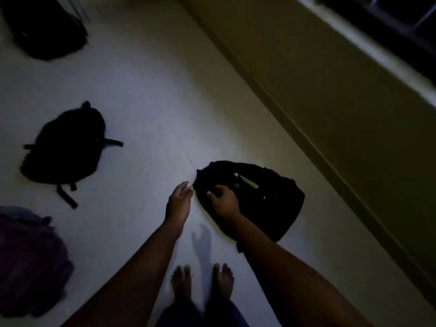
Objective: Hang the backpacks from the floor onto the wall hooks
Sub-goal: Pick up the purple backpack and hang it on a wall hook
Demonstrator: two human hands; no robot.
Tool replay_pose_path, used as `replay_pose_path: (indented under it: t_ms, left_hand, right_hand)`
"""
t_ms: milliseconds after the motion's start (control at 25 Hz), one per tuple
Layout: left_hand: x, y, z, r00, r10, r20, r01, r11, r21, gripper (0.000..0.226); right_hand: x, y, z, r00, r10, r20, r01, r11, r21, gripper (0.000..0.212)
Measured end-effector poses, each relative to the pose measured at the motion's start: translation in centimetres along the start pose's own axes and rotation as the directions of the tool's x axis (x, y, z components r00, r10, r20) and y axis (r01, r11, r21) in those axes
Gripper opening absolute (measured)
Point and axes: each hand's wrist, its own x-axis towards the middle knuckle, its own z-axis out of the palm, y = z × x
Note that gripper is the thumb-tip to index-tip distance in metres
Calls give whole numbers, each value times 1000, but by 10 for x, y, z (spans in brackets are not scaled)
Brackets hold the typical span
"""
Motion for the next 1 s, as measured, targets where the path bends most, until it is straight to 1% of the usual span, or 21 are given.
replay_pose_path:
  t_ms: [80,120,200,280,360,440,480,520,600,720,800,880,1000]
  left_hand:
    - [64,-50,29,999,8,35,-11,998,67,39]
    - [100,-77,41,999,11,39,-15,995,100,39]
    - [171,-143,66,999,-38,32,33,991,128,38]
    - [230,-195,80,999,-41,14,38,984,173,38]
    - [276,-237,90,999,-21,31,15,978,206,38]
    - [310,-268,94,1000,-6,30,-1,977,215,37]
    - [321,-279,97,1000,-1,30,-5,978,211,37]
    - [327,-287,99,1000,-6,25,1,978,208,37]
    - [328,-296,97,1000,-4,0,4,983,182,37]
    - [303,-294,83,998,-58,-39,61,995,82,38]
    - [275,-292,63,990,-125,-68,125,992,-1,38]
    - [242,-287,27,978,-177,-114,169,983,-76,37]
    - [202,-282,-30,958,-188,-217,157,976,-152,36]
  right_hand:
    - [51,46,40,1000,10,21,-8,993,-118,54]
    - [80,71,59,1000,-8,14,10,985,-172,56]
    - [144,123,102,998,-56,7,56,958,-281,59]
    - [205,165,137,989,-147,6,135,892,-432,65]
    - [254,197,167,981,-192,42,182,809,-559,72]
    - [290,221,192,980,-191,49,177,746,-642,76]
    - [301,229,201,976,-213,41,184,706,-684,73]
    - [309,233,208,970,-241,36,194,676,-711,67]
    - [311,231,216,964,-261,57,223,671,-707,56]
    - [288,213,210,957,-268,111,270,680,-682,53]
    - [256,191,210,932,-263,249,362,655,-664,55]
    - [215,159,224,889,-262,374,451,638,-624,57]
    - [170,116,261,841,-293,455,524,653,-548,62]
